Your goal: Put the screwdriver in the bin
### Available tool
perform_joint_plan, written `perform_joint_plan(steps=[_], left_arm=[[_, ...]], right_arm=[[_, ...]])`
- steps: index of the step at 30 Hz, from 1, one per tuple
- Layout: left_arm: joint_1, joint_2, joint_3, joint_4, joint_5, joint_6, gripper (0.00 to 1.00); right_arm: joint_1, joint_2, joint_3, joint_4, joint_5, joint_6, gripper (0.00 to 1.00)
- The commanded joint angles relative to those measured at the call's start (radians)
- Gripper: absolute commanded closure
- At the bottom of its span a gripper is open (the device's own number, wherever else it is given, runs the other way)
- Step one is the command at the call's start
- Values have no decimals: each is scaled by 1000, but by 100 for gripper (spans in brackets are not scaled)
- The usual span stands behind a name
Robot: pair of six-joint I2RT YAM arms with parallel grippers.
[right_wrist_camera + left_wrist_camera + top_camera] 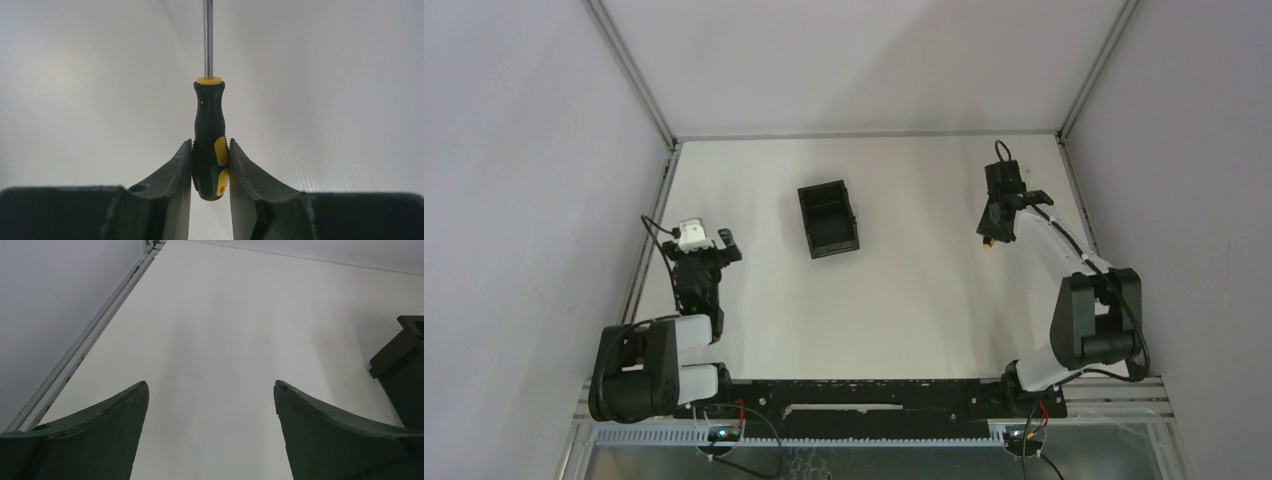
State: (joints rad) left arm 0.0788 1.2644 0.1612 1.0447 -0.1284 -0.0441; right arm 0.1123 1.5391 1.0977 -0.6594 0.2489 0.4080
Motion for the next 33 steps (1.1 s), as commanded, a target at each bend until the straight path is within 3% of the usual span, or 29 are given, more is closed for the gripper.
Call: perform_joint_plan(steps=[1,9,14,20,26,33], left_arm=[[-7,-5,25,26,-8,18,0],[-6,-5,25,26,-7,18,0],[-7,-6,24,26,-8,19,0],[-7,-5,25,26,-8,18,0],[-7,-6,25,26,-8,18,0],[-6,-5,25,26,-8,18,0]], right_arm=[[103,-48,118,-63,50,-42,100],[385,45,410,-95,41,-124,100],[535,217,643,-61,-45,-195,100],[624,476,871,-58,-93,-297,100],[668,616,947,-24,-132,-350,97],[672,650,888,18,-115,-356,96]])
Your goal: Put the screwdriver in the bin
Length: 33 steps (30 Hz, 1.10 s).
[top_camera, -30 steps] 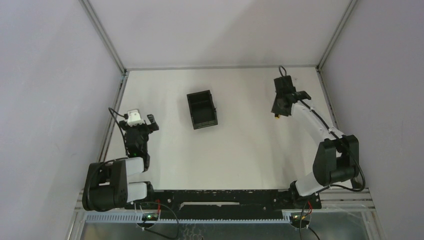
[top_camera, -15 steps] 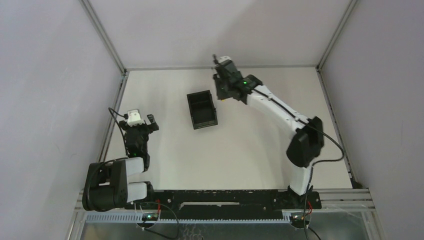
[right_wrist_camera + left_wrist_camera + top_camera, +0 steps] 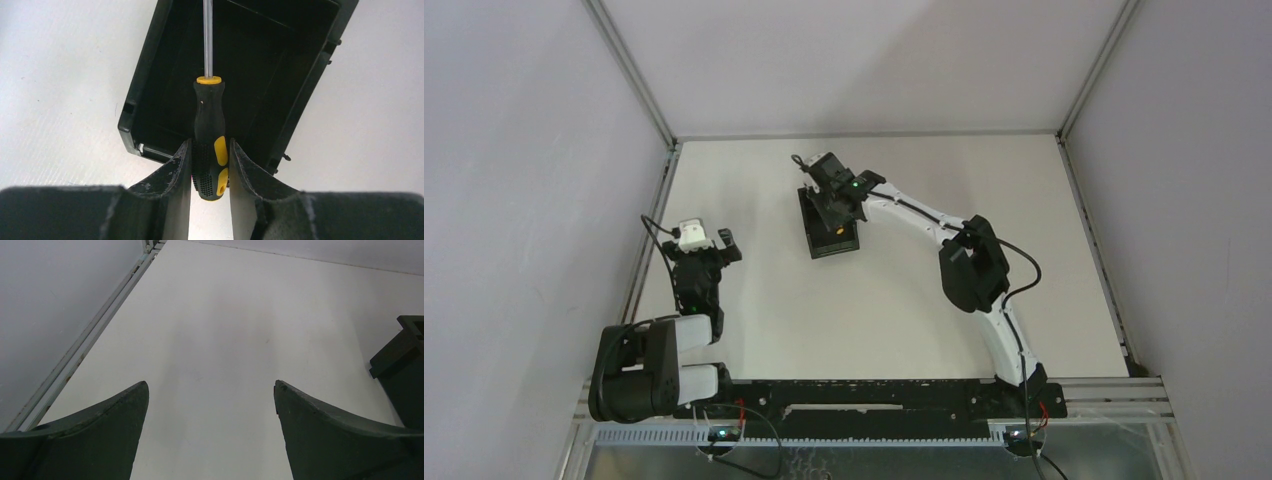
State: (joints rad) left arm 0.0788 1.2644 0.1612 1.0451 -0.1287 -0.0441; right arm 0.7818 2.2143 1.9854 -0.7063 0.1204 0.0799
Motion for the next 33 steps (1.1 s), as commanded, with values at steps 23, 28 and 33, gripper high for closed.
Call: perform_joint_plan(steps=[23,28,33], left_arm=[[-7,-5,25,25,-8,18,0],[-7,-5,25,26,-8,18,0],[-6,-5,25,25,-8,18,0]], right_arm=[[5,-95,-193,205,17,-6,45],[12,-183,-168,190,19,23,38],[8,-298,-174,140,98,97,28]])
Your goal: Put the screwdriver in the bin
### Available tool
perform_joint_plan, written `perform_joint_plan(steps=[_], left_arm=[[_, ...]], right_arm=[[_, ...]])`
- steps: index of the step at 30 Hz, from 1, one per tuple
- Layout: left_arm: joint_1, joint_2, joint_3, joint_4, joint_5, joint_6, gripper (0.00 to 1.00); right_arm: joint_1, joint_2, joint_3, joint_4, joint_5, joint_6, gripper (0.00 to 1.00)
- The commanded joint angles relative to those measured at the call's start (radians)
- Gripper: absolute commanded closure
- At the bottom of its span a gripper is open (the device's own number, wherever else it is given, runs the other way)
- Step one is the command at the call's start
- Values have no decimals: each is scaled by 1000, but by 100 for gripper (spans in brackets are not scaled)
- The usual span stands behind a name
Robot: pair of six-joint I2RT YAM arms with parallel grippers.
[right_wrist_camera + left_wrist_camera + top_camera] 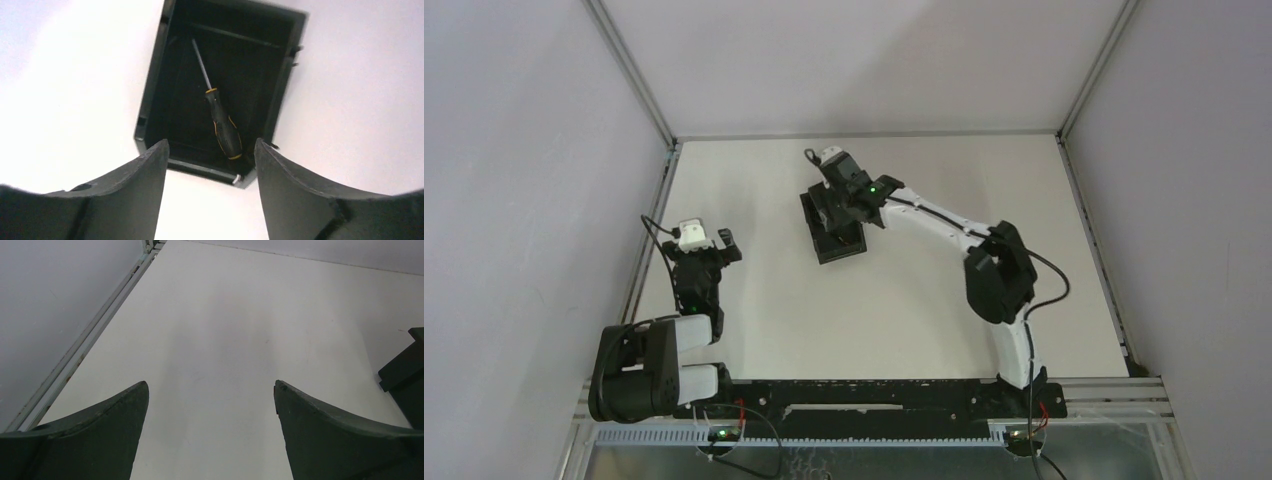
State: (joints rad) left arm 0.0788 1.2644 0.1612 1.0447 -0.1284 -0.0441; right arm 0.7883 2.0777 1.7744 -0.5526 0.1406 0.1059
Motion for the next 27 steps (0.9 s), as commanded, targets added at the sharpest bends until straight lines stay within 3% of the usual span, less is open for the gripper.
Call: perform_joint_plan(steps=[1,3,7,8,12,17,27], left_arm=[[-7,-4,24,26,-8,18,0],[-7,-5,25,26,-8,19,0],[-7,-5,25,26,-9,18,0],[-6,-6,25,26,-7,19,0],[-7,-5,24,26,-8,19,0],[-6,-5,25,26,-10,19,0],[-6,-5,25,26,-8,18,0]], right_arm=[[-5,-188,28,-28,101,90,25],[-32,-243,-7,-61,130,131,22],[-143,-415,-197,-49,109,195,2],[-178,-459,-257,-30,107,203,1],[-344,-621,-446,-22,121,222,0],[-530,-743,-562,-87,213,214,0],[-626,-855,-679,-33,189,211,0]])
